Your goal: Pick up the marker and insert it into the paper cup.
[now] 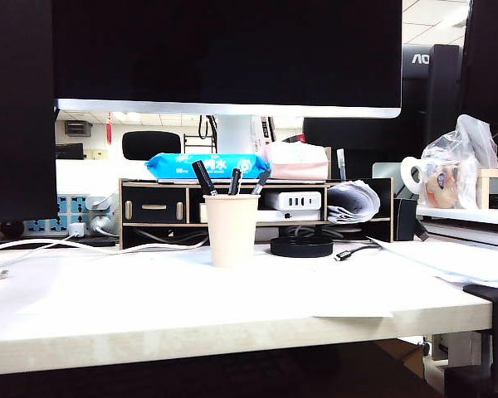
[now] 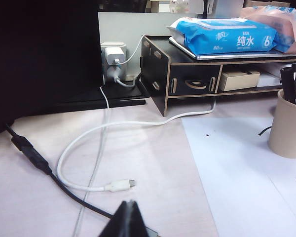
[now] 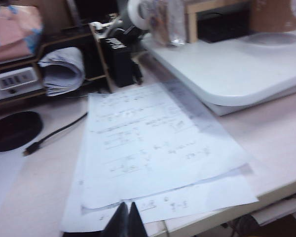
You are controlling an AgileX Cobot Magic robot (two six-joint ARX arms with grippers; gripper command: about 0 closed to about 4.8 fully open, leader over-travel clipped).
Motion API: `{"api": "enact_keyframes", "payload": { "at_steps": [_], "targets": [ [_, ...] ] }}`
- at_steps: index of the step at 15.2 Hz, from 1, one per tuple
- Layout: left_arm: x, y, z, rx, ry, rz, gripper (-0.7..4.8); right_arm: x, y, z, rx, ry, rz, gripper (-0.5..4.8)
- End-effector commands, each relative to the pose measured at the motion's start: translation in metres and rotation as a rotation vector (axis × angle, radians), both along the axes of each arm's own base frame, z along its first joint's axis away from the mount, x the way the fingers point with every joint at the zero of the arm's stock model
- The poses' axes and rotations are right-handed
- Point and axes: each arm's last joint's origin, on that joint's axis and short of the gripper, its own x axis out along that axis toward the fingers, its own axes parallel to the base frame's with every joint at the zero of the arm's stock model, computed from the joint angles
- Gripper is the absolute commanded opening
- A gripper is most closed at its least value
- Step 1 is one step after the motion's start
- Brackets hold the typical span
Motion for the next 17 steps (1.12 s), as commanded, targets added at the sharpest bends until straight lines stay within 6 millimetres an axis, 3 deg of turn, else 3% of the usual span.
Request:
{"api": "enact_keyframes", "payload": {
  "at_steps": [1, 17],
  "targets": [
    [-0.0001, 0.0000, 0.0016, 0.002, -0.014, -0.002, -0.05, 0.0004, 0.0023, 0.0011, 0.010, -0.022, 0.074, -0.01],
    [-0.0001, 0.0000, 0.0016, 0.002, -0.014, -0.002, -0.04, 0.0008, -0.0027, 0.0031, -0.089, -0.039, 0.072, -0.01]
  ]
}}
